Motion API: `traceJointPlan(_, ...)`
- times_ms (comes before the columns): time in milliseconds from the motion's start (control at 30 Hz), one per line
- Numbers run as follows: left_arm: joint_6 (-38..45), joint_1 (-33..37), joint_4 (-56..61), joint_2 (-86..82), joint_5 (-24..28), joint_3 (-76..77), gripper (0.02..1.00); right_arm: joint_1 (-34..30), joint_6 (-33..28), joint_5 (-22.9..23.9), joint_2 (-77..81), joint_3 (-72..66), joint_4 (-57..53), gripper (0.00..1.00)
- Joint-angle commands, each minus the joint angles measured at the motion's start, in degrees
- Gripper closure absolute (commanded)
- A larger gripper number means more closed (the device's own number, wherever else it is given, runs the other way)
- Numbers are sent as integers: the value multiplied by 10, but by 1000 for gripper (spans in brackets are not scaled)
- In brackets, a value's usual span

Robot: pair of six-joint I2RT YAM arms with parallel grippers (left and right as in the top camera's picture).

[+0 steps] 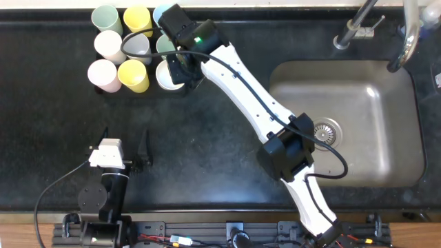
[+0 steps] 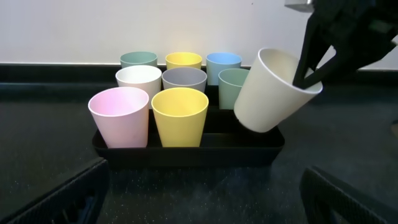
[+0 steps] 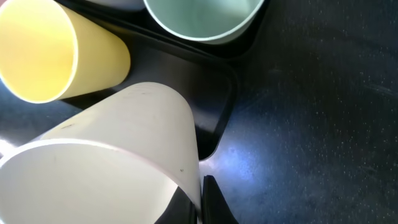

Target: Store Cups

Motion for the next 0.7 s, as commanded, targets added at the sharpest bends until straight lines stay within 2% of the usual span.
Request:
traceJointPlan(33,3,6,-1,-6,8,-1,18,6,14,10,30,14,4,956)
traceJointPlan(433,3,6,-1,-6,8,-1,18,6,16,12,38,14,28,956)
traceJointPlan(700,3,6,-1,-6,8,-1,18,6,15,12,38,14,33,722)
